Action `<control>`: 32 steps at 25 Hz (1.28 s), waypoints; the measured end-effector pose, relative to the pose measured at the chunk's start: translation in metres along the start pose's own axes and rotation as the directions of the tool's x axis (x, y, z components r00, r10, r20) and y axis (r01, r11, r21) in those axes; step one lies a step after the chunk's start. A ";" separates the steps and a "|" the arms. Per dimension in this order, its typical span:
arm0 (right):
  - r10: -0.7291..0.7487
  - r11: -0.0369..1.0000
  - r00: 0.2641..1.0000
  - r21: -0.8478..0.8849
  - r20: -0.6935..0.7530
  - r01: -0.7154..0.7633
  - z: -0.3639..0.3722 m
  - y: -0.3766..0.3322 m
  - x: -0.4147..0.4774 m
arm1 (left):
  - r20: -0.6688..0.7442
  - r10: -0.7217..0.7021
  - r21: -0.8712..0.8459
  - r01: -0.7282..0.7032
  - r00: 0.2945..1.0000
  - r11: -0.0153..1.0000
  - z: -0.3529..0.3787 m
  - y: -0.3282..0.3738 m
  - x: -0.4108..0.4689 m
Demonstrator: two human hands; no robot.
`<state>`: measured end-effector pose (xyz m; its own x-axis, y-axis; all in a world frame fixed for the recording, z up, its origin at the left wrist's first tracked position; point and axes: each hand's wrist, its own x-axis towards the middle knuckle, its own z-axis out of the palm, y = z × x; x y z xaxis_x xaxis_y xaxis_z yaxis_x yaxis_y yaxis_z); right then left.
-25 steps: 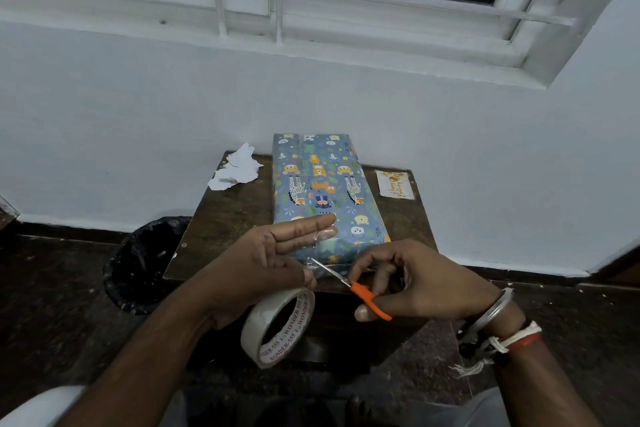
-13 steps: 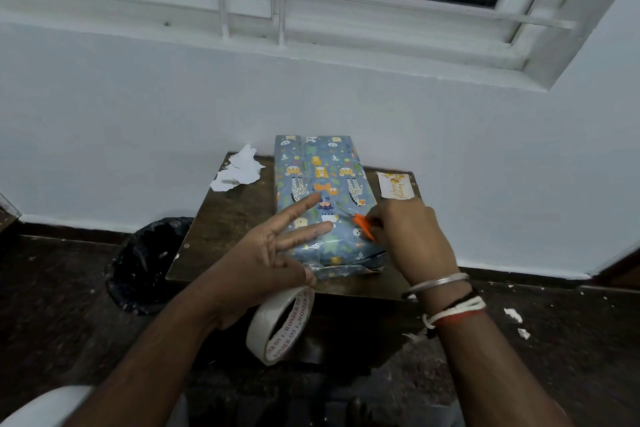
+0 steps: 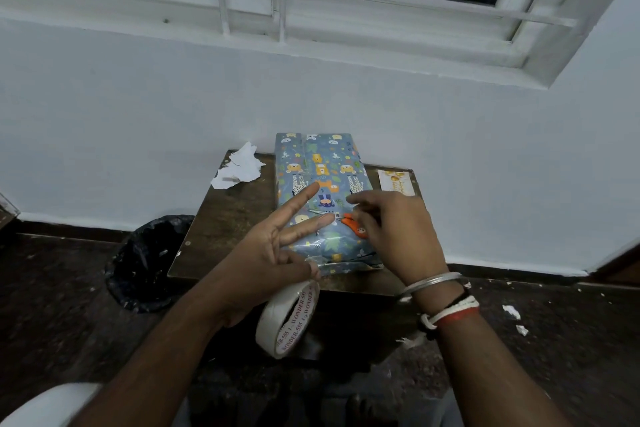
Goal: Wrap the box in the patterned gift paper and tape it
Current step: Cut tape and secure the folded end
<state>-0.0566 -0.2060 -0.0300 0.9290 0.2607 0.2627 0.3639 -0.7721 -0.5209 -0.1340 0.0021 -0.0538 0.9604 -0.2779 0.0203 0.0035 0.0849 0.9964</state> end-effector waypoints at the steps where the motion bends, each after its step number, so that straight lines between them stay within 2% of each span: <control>1: 0.096 0.951 0.995 0.298 -0.023 -0.085 0.000 -0.004 -0.007 | -0.011 0.005 0.000 -0.005 1.000 1.000 0.002 -0.001 0.000; 2: 0.181 0.814 0.982 0.553 0.048 -0.177 0.000 -0.008 -0.014 | -0.020 0.015 0.010 -0.014 1.000 1.000 0.004 -0.001 -0.001; 3: 0.234 0.651 0.961 0.709 0.150 -0.269 0.001 -0.012 -0.021 | -0.024 0.028 0.030 -0.027 0.999 0.999 0.006 -0.002 -0.001; 4: 0.256 0.513 0.937 0.789 0.237 -0.339 0.003 -0.015 -0.027 | -0.019 0.043 0.057 -0.042 0.999 0.997 0.009 -0.003 -0.001; 5: 0.260 0.418 0.920 0.825 0.293 -0.381 0.003 -0.016 -0.032 | -0.012 0.058 0.088 -0.057 0.998 0.994 0.012 -0.004 0.000; 7: 0.278 0.303 0.904 0.863 0.326 -0.404 0.003 -0.017 -0.036 | 0.000 0.085 0.166 -0.084 0.996 0.983 0.018 -0.007 0.001; 9: 0.318 0.244 0.898 0.889 0.303 -0.386 0.003 -0.015 -0.039 | 0.014 0.102 0.247 -0.102 0.995 0.964 0.023 -0.009 0.000; 11: 0.317 0.279 0.915 0.898 0.249 -0.341 0.002 -0.013 -0.042 | 0.025 0.106 0.304 -0.109 0.994 0.946 0.028 -0.010 0.000; 16: 0.193 0.633 0.981 0.761 0.021 -0.141 -0.012 0.011 -0.048 | 0.023 0.091 0.360 -0.093 0.996 0.928 0.024 -0.016 -0.001; 19: 0.133 0.757 0.989 0.637 0.068 -0.145 -0.013 0.036 -0.056 | 0.034 0.088 0.444 -0.094 0.996 0.891 0.019 -0.017 -0.002; 21: 0.111 0.797 0.988 0.584 0.112 -0.155 -0.007 0.049 -0.061 | 0.053 0.085 0.521 -0.100 0.995 0.848 0.023 -0.018 -0.001; 25: 0.059 0.876 0.988 0.467 0.142 -0.119 0.003 0.061 -0.066 | 0.061 0.076 0.541 -0.097 0.995 0.835 0.027 -0.024 0.005; 32: -0.048 0.938 0.996 0.347 0.074 0.020 0.025 0.064 -0.064 | 0.029 0.172 0.570 -0.158 0.985 0.806 0.025 -0.018 0.003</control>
<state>-0.0912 -0.2577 -0.1010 0.9128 0.3398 0.2265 0.3827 -0.5180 -0.7650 -0.1380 -0.0244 -0.0693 0.9381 -0.2868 0.1941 -0.3078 -0.4332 0.8471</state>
